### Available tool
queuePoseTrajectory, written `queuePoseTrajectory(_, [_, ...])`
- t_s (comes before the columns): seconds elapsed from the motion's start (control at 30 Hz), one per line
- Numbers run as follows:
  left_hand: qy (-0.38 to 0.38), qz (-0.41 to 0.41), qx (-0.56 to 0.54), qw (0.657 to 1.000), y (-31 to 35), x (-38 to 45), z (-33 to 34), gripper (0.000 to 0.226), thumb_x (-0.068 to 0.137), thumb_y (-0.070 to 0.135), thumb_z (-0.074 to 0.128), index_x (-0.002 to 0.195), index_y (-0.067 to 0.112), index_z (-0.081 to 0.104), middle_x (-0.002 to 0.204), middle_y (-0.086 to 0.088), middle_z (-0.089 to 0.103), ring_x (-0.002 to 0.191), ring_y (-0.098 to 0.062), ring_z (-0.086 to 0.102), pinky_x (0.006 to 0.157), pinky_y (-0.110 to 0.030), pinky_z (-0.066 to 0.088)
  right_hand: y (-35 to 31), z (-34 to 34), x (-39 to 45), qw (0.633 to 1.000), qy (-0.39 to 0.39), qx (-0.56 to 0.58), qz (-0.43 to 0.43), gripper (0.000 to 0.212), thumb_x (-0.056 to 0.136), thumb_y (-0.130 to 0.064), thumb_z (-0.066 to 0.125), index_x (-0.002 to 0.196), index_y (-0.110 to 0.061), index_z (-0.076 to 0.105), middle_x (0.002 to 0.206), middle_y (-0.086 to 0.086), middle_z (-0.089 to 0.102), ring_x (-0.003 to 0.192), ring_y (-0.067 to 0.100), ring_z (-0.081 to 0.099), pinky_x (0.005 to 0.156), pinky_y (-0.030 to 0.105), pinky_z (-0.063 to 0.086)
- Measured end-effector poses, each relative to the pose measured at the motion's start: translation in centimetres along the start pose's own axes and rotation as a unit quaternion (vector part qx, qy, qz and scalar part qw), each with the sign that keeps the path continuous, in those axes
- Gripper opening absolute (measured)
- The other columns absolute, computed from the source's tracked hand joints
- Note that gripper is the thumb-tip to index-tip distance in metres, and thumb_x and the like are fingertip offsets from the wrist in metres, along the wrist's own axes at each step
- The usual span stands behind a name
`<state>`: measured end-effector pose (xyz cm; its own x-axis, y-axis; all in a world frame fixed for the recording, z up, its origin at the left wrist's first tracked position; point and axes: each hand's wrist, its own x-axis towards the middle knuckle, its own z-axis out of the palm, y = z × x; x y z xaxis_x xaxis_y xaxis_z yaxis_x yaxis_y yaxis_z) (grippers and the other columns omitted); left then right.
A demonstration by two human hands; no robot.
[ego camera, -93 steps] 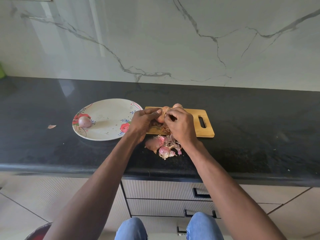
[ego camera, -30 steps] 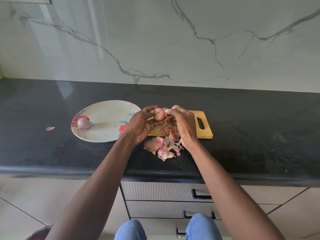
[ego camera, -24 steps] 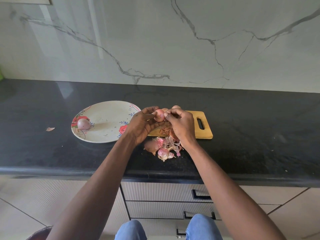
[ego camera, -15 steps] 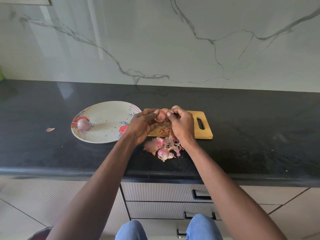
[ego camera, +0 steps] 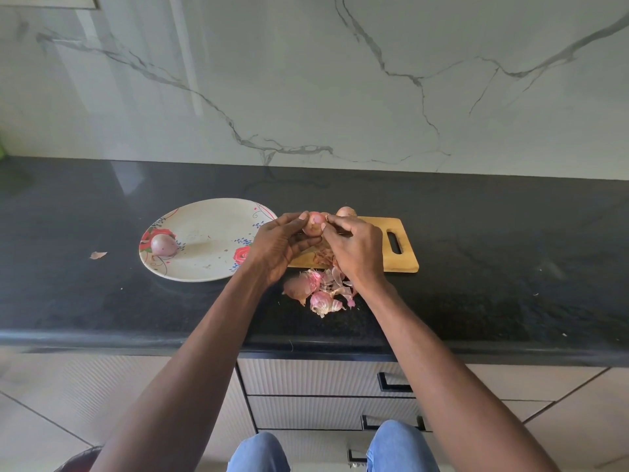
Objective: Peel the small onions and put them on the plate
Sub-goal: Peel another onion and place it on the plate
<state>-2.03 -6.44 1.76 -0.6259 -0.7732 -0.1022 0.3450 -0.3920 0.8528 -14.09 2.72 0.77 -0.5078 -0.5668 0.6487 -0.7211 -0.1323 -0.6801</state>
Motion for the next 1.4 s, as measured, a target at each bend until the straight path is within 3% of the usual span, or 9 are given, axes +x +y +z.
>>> queuePoseTrajectory(0.1, [-0.003, 0.009, 0.025, 1.0, -0.1, 0.0, 0.0, 0.017, 0.096, 0.006, 0.062, 0.109, -0.003, 0.069, 0.107, -0.021, 0.073, 0.097, -0.031, 0.073, 0.085, -0.041, 0.062, 0.3, 0.2, -0.1, 1.0, -0.003, -0.015, -0.02, 0.023, 0.089, -0.023, 0.077, 0.094, -0.001, 0.079, 0.084, 0.011, 0.077, 0.075, 0.015, 0.071, 0.066, 0.025, 0.057])
queuePoseTrajectory(0.17, [0.003, 0.016, 0.043, 0.999, -0.1, -0.2, 0.0, 0.013, 0.095, 0.005, 0.063, 0.103, -0.001, 0.071, 0.103, -0.019, 0.074, 0.094, -0.031, 0.074, 0.083, -0.04, 0.062, 0.7, 0.4, -0.1, 0.999, -0.004, -0.035, -0.029, 0.023, 0.09, -0.021, 0.075, 0.08, -0.001, 0.079, 0.067, 0.009, 0.07, 0.059, 0.019, 0.063, 0.054, 0.039, 0.05])
queuePoseTrajectory(0.33, [0.004, 0.027, 0.066, 0.997, -0.1, -0.5, 0.3, 0.011, 0.094, 0.002, 0.064, 0.098, -0.001, 0.073, 0.094, -0.017, 0.076, 0.085, -0.027, 0.075, 0.072, -0.033, 0.063, 0.6, 0.6, -0.4, 0.995, 0.026, -0.076, -0.066, 0.026, 0.086, -0.012, 0.072, 0.063, 0.001, 0.068, 0.052, 0.005, 0.052, 0.048, 0.016, 0.041, 0.044, 0.033, 0.036])
queuePoseTrajectory(0.6, [0.025, -0.005, 0.042, 0.999, -0.1, -0.2, 0.2, 0.013, 0.098, -0.002, 0.055, 0.104, -0.007, 0.065, 0.097, -0.026, 0.07, 0.073, -0.03, 0.074, 0.071, -0.036, 0.064, 0.8, 0.4, -0.1, 0.997, 0.027, -0.062, -0.022, 0.011, 0.084, -0.006, 0.074, 0.076, 0.001, 0.075, 0.069, 0.01, 0.072, 0.06, 0.021, 0.066, 0.054, 0.036, 0.055])
queuePoseTrajectory(0.73, [0.013, -0.02, 0.004, 1.0, 0.1, -0.3, 0.3, 0.016, 0.1, -0.002, 0.052, 0.112, -0.004, 0.062, 0.107, -0.027, 0.069, 0.085, -0.033, 0.074, 0.073, -0.036, 0.064, 0.1, -0.2, 0.4, 0.997, -0.005, 0.02, 0.073, 0.013, 0.091, -0.013, 0.072, 0.097, -0.003, 0.079, 0.086, 0.003, 0.076, 0.069, -0.001, 0.064, 0.065, 0.01, 0.047])
queuePoseTrajectory(0.83, [0.003, -0.017, -0.006, 1.0, 0.2, -0.3, 0.3, 0.019, 0.101, -0.002, 0.05, 0.117, -0.003, 0.059, 0.114, -0.028, 0.065, 0.084, -0.032, 0.074, 0.074, -0.035, 0.064, 0.0, -0.4, 0.5, 0.996, -0.003, 0.038, 0.077, 0.015, 0.092, -0.013, 0.071, 0.102, -0.004, 0.078, 0.089, 0.001, 0.075, 0.073, -0.01, 0.063, 0.065, 0.004, 0.044])
queuePoseTrajectory(0.97, [0.005, -0.019, -0.009, 1.0, 0.1, 0.0, 0.0, 0.023, 0.099, 0.001, 0.056, 0.121, -0.005, 0.06, 0.126, -0.028, 0.062, 0.096, -0.036, 0.073, 0.085, -0.044, 0.061, -0.4, -0.5, 0.3, 0.999, -0.02, 0.017, 0.047, 0.018, 0.088, -0.013, 0.076, 0.104, -0.005, 0.077, 0.095, -0.003, 0.073, 0.08, 0.0, 0.064, 0.073, 0.003, 0.046])
queuePoseTrajectory(1.17, [-0.039, 0.01, 0.043, 0.998, -0.1, -0.3, 0.3, 0.046, 0.077, 0.007, 0.073, 0.119, -0.01, 0.063, 0.121, -0.028, 0.067, 0.1, -0.032, 0.071, 0.091, -0.041, 0.059, -0.1, -0.3, 0.4, 0.999, -0.018, -0.015, 0.033, 0.012, 0.091, -0.007, 0.071, 0.102, -0.004, 0.076, 0.097, 0.005, 0.074, 0.087, 0.01, 0.066, 0.076, 0.01, 0.05])
queuePoseTrajectory(1.4, [-0.016, 0.013, 0.043, 0.999, 0.1, -0.3, 0.2, 0.02, 0.095, 0.003, 0.061, 0.114, -0.005, 0.063, 0.105, -0.022, 0.069, 0.084, -0.029, 0.071, 0.073, -0.031, 0.063, 0.1, -0.3, 0.5, 0.996, -0.001, -0.04, 0.08, 0.007, 0.093, -0.006, 0.068, 0.096, -0.003, 0.074, 0.096, 0.004, 0.073, 0.083, 0.008, 0.062, 0.073, 0.007, 0.047])
